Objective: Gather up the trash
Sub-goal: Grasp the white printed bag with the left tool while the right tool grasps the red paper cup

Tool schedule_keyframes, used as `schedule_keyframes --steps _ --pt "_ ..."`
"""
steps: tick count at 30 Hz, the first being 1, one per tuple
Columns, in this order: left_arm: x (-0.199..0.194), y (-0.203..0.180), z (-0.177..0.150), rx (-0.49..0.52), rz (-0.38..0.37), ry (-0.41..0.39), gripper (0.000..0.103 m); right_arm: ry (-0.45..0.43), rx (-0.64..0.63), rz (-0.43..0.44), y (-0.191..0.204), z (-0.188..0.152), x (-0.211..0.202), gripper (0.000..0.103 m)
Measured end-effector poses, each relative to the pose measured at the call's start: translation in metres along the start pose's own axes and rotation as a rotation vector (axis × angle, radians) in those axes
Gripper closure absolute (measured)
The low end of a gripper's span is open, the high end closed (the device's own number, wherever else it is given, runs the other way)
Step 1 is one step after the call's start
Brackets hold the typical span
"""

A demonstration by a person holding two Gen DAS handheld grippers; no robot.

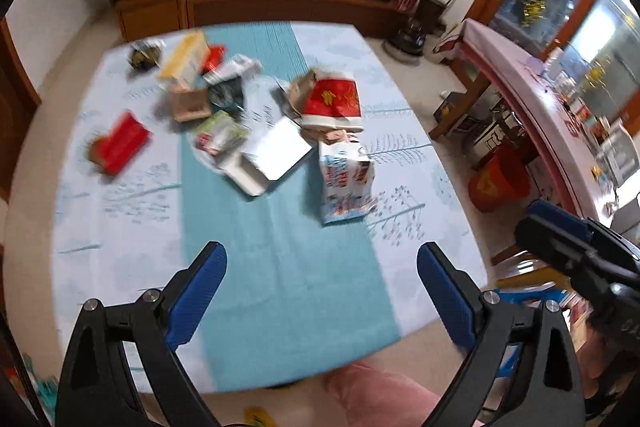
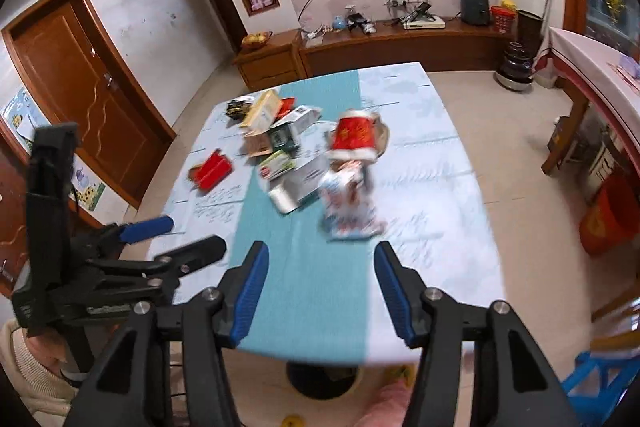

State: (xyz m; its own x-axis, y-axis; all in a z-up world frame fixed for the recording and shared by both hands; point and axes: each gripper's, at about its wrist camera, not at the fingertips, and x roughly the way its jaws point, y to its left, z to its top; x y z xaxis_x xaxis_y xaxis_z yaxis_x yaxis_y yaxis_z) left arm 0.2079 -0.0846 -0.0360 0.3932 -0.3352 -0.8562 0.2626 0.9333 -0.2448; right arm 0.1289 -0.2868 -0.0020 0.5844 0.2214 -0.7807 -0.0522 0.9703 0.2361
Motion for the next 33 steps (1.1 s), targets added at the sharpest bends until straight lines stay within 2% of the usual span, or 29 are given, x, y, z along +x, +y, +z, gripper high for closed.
schedule_keyframes --steps 5,7,11,20,22,24,25,26,29,33 --pt "0.069 -0.018 0.033 -0.076 0.008 0.089 0.008 0.062 -0.03 0.036 -0.056 0.045 0.039 0.052" --pt "0.093 -0.022 0.042 -0.109 -0.007 0.127 0.008 0.09 -0.041 0.048 -0.071 0.056 0.057 0.052" --pt "0.136 -0.027 0.055 -0.169 0.024 0.187 0.008 0.139 -0.039 0.089 -0.091 0.072 0.093 0.055" --pt "0.187 -0.019 0.07 -0.245 0.147 0.245 0.008 0.23 -0.048 0.186 -0.099 0.092 0.145 0.056" --pt "0.194 -0.014 0.071 -0.269 0.15 0.258 0.009 0.253 -0.047 0.208 -0.099 0.097 0.156 0.056" --pt "0.199 -0.007 0.071 -0.306 0.127 0.268 0.02 0.268 -0.037 0.228 -0.099 0.101 0.166 0.056" --pt "0.2 -0.004 0.07 -0.329 0.107 0.272 0.035 0.277 -0.03 0.243 -0.098 0.104 0.172 0.056" --pt "0.202 0.0 0.068 -0.359 0.083 0.279 0.042 0.285 -0.023 0.258 -0.096 0.107 0.178 0.056" --pt "0.199 0.008 0.064 -0.419 0.061 0.258 0.044 0.302 -0.004 0.283 -0.092 0.115 0.195 0.056" --pt "0.198 0.006 0.064 -0.421 0.062 0.251 0.044 0.331 0.034 0.308 -0.084 0.125 0.226 0.056"
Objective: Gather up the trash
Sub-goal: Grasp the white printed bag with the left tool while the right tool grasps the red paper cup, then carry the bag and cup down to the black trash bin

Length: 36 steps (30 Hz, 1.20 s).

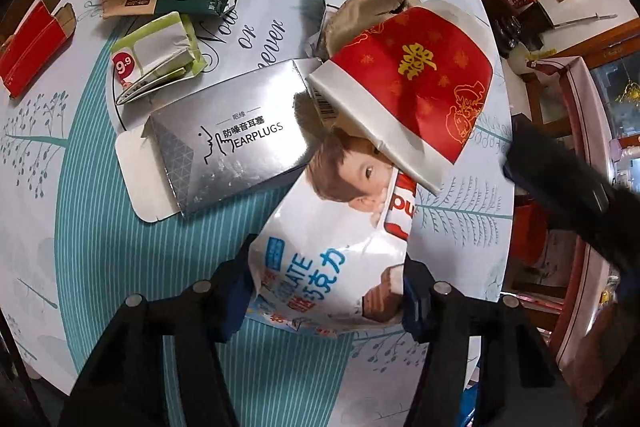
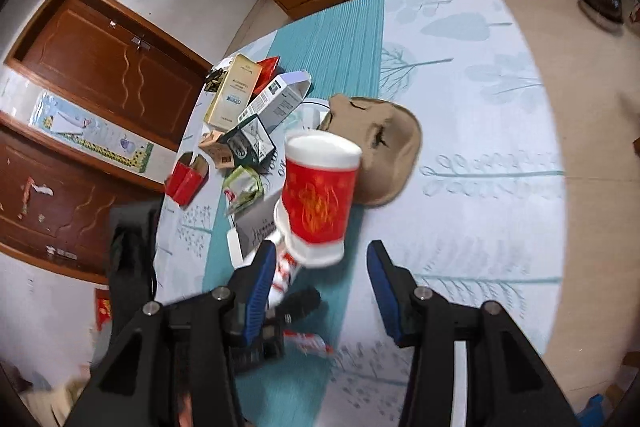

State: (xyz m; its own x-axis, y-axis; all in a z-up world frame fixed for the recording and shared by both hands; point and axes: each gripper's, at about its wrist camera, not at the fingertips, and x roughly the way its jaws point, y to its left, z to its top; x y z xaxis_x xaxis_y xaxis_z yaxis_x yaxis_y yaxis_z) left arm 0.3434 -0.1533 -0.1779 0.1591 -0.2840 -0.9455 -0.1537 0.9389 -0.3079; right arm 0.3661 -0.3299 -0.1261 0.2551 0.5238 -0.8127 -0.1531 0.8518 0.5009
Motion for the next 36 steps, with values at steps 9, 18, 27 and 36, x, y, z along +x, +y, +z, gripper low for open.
schedule_keyframes --steps 9,18,27,36 --pt "-0.003 0.0 -0.002 0.0 0.005 -0.011 0.045 0.017 0.026 0.017 0.0 0.014 0.043 0.056" --pt "-0.032 0.007 -0.018 0.028 0.004 -0.053 0.048 -0.043 0.007 0.041 0.009 -0.002 0.021 0.062" --pt "-0.1 0.031 -0.059 0.128 0.041 -0.125 0.048 -0.081 0.019 0.041 0.029 -0.042 -0.026 0.062" --pt "-0.164 0.089 -0.124 0.2 0.074 -0.196 0.048 -0.032 -0.024 0.032 0.092 -0.118 -0.033 0.062"
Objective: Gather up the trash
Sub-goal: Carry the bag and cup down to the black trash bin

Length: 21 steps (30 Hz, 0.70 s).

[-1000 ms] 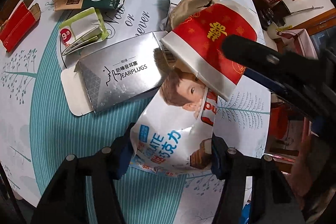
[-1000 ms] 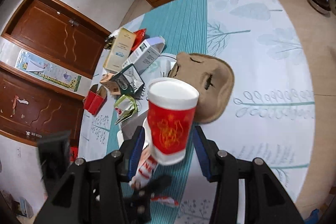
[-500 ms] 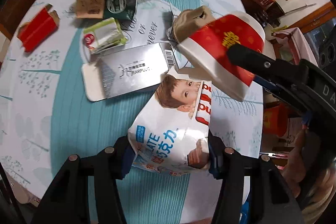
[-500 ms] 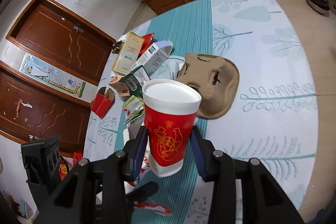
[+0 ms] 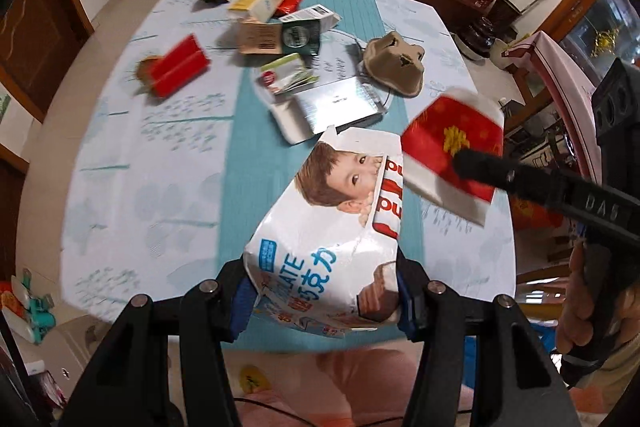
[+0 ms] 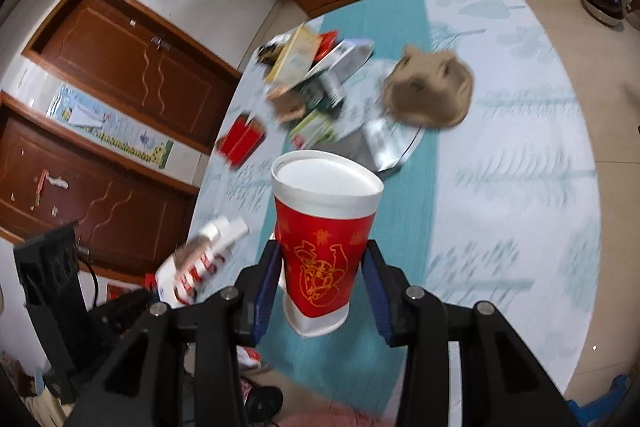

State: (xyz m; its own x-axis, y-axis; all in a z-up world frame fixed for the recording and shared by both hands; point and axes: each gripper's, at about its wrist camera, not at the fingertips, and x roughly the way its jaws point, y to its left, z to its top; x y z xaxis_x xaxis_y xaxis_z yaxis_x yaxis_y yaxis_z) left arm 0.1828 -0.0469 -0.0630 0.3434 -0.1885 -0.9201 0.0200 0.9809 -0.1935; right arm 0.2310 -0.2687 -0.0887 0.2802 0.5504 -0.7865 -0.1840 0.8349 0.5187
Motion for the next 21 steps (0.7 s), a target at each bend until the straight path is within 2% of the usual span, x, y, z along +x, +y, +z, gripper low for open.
schedule_keyframes --steps 6,13,16,21 --pt "-0.037 0.04 -0.038 0.057 -0.019 -0.042 0.048 -0.028 0.013 -0.038 0.049 -0.061 -0.003 0.062" --pt "-0.06 0.081 -0.09 0.163 -0.053 -0.037 0.048 -0.097 0.103 -0.101 0.091 -0.133 -0.002 0.062" --pt "-0.059 0.091 -0.113 0.198 -0.06 -0.013 0.048 -0.108 0.142 -0.121 0.104 -0.165 0.002 0.062" --pt "-0.045 0.093 -0.144 0.236 -0.088 0.058 0.048 -0.077 0.193 -0.162 0.111 -0.209 0.011 0.062"
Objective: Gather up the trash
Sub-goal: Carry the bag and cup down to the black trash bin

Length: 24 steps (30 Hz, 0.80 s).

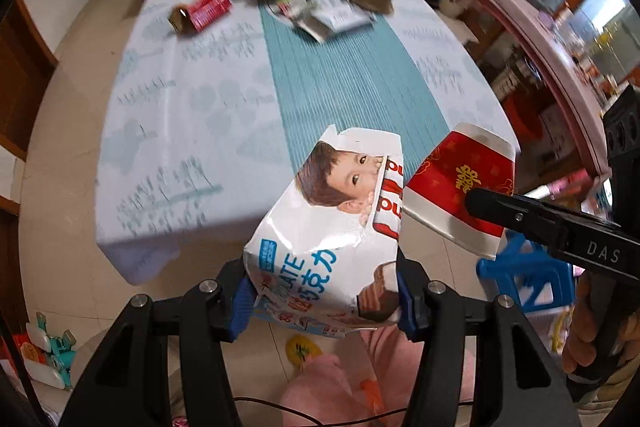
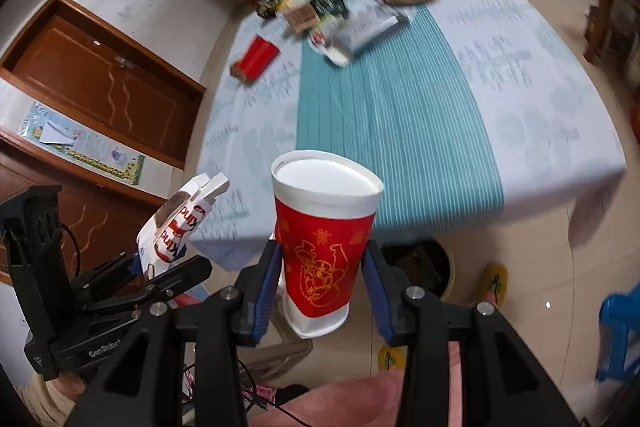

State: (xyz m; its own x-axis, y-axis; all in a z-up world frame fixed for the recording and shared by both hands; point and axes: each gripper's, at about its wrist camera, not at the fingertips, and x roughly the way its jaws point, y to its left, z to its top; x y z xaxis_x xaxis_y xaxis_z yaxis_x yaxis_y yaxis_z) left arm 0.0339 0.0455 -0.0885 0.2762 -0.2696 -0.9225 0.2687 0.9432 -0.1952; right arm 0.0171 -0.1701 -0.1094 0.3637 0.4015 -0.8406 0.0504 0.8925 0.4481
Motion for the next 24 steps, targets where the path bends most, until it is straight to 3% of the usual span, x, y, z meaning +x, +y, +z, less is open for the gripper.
schedule_keyframes --steps 9,16,24 --pt "0.049 -0.026 -0.039 0.005 -0.017 0.087 0.048 0.13 0.053 -0.073 -0.037 -0.048 0.033 0.062" --pt "0.128 -0.02 -0.063 -0.099 0.016 0.152 0.048 0.263 0.049 -0.108 -0.089 -0.07 0.109 0.062" --pt "0.243 -0.006 -0.099 -0.18 0.056 0.205 0.048 0.349 0.061 -0.142 -0.146 -0.093 0.213 0.062"
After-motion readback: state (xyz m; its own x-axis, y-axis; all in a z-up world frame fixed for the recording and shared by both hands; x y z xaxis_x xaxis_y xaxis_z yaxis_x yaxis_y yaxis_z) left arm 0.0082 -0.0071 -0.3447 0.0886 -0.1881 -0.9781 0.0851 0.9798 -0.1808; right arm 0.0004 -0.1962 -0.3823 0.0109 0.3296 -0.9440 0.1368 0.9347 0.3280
